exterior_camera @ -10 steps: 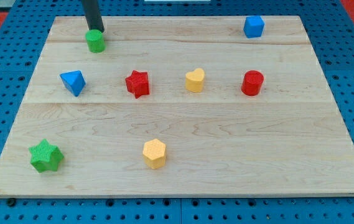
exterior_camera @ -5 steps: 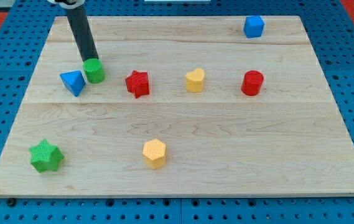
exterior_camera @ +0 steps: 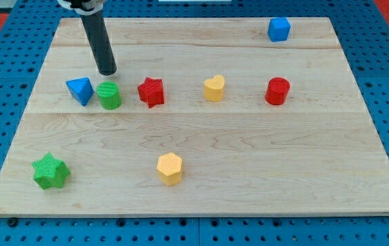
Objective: Place the green circle and blue triangle to the left side of the red star
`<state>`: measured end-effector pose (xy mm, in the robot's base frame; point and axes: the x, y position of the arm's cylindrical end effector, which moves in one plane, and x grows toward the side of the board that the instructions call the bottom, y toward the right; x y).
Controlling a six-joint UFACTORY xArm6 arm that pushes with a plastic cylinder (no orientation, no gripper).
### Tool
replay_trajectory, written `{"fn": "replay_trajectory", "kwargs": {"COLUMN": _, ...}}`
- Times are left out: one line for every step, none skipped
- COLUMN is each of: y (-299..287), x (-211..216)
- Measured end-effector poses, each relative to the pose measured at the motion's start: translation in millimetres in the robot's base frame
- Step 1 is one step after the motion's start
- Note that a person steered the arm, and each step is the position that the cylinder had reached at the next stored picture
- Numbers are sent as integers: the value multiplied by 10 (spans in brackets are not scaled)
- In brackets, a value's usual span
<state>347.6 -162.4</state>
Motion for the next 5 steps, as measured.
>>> {"fn": "replay_trajectory", "kwargs": {"y": -106, "x": 89}}
{"fn": "replay_trajectory", "kwargs": {"y": -122, "x": 170}}
{"fn": "replay_trajectory", "kwargs": {"y": -40, "x": 223}}
{"fn": "replay_trajectory", "kwargs": {"y": -83, "x": 334}}
{"fn": "replay_trajectory", "kwargs": {"y": -426, "x": 352}}
